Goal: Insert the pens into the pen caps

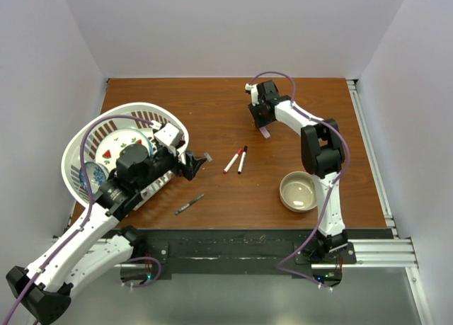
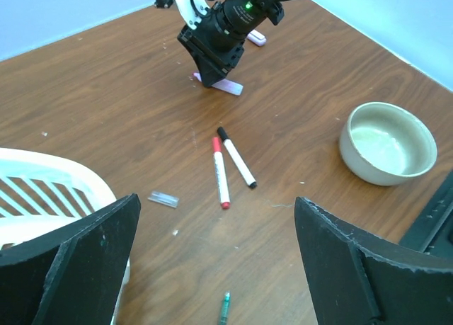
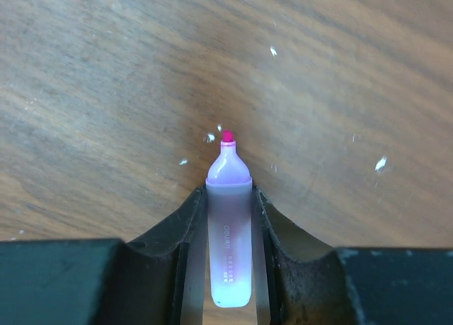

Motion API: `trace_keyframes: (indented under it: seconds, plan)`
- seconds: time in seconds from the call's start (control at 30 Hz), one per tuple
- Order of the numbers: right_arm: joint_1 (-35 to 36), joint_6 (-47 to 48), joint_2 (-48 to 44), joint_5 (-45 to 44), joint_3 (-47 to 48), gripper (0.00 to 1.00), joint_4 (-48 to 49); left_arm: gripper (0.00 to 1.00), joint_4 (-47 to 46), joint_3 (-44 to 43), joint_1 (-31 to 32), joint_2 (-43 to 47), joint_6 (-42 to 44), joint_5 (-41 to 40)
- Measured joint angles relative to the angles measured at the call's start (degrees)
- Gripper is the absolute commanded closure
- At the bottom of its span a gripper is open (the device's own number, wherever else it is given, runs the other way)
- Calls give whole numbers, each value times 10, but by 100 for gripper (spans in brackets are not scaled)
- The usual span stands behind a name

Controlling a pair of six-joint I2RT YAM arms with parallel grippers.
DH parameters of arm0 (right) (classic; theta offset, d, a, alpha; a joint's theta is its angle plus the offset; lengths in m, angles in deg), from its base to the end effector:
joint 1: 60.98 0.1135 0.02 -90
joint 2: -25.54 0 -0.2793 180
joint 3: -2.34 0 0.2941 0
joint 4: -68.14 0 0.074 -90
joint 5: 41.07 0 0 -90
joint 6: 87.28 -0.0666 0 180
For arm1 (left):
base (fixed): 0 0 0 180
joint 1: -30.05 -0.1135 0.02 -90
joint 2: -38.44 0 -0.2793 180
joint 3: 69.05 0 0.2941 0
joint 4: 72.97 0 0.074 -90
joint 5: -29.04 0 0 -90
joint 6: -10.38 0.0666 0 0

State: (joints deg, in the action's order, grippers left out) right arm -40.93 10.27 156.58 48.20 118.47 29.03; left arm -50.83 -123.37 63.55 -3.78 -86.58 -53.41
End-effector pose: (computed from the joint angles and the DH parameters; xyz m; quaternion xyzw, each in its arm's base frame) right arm 0.5359 0.1947 0.1347 -0.2250 0.9241 0.0276 0.3077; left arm 0.1941 -0.1390 0.3384 0.2167 0.7345 -0.2690 0.5841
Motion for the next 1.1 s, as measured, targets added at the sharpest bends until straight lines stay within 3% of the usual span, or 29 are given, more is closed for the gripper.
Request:
trace_keyframes:
  seconds: [0.23,0.53,0.73,0.9,1.1]
  plan:
    - [5,-109,-110,-2,-153,100,18,15,-7,-28,0,-44,-67,39]
    - [66,-275,-380,2,-335,100,90,18,-96,-26,17,-109,-170,76]
    - [115,-379,-542,-17,-392,100,154,21,-175,-16,42,-166,-196,72]
    - [153,-430,-609,-54,-417,100,186,25,-232,-13,48,-204,-216,72]
    - [195,-468,-623,-75,-442,100,203,30,-263,-28,73,-246,-226,70]
